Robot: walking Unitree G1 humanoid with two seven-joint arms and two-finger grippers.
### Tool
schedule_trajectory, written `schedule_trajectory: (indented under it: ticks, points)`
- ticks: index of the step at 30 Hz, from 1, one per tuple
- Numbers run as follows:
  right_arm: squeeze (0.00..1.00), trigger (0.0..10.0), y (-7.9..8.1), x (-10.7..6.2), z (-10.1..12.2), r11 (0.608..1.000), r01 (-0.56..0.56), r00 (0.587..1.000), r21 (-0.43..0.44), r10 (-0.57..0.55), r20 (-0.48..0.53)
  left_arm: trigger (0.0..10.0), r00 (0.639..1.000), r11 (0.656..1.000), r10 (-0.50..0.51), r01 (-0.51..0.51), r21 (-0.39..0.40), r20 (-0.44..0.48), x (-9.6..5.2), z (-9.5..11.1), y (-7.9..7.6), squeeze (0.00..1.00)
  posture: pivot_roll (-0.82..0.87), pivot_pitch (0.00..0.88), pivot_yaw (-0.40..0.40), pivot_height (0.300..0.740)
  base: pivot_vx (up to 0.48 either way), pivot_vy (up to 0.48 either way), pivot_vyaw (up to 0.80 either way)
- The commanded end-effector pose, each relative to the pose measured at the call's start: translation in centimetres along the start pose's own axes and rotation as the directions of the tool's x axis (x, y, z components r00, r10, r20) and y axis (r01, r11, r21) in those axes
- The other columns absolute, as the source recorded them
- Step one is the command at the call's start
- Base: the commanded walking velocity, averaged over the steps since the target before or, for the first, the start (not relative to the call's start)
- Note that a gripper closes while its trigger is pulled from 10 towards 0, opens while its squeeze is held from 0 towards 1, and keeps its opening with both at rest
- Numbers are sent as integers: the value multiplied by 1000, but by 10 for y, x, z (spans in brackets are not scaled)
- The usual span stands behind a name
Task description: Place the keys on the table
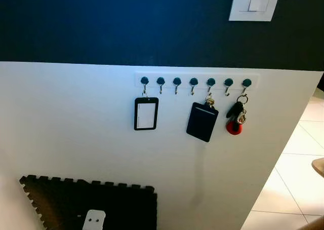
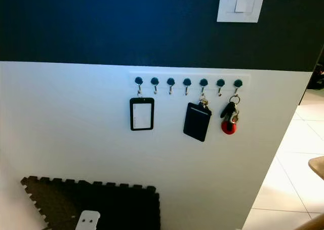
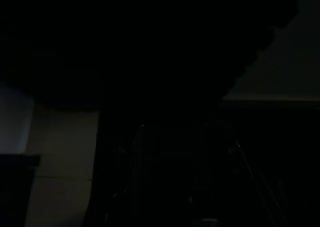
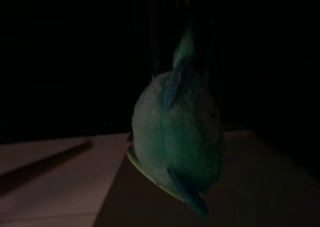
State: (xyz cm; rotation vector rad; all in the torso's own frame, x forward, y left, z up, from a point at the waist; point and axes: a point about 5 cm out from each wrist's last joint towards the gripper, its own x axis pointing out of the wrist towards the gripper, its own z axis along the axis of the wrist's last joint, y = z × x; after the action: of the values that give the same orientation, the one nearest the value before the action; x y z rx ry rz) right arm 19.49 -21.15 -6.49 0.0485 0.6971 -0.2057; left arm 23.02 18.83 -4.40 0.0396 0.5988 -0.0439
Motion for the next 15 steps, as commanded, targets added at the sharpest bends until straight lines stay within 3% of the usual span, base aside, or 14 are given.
schedule_trajectory:
  ticks: [1,8,12,15]
  points:
    - [0,10000,6,0,0,999,-25,1000,-43,25,4,10000,1000,1000,-10,10,5,7,0,-1,-5,0,35,30,-5,740,0,0,0]
    - [0,10000,14,2,3,997,-46,999,-54,47,18,10000,1000,999,0,0,35,11,0,-2,-4,0,28,34,2,740,0,0,0]
    - [0,10000,15,2,-1,997,-41,999,-71,41,-6,10000,998,997,-58,60,58,-29,-1,-8,-8,0,28,33,5,740,0,0,0]
    - [0,10000,15,1,-2,997,-44,999,-70,44,-6,10000,999,998,-34,35,42,-19,-1,-8,-7,0,30,32,5,740,0,0,-627]
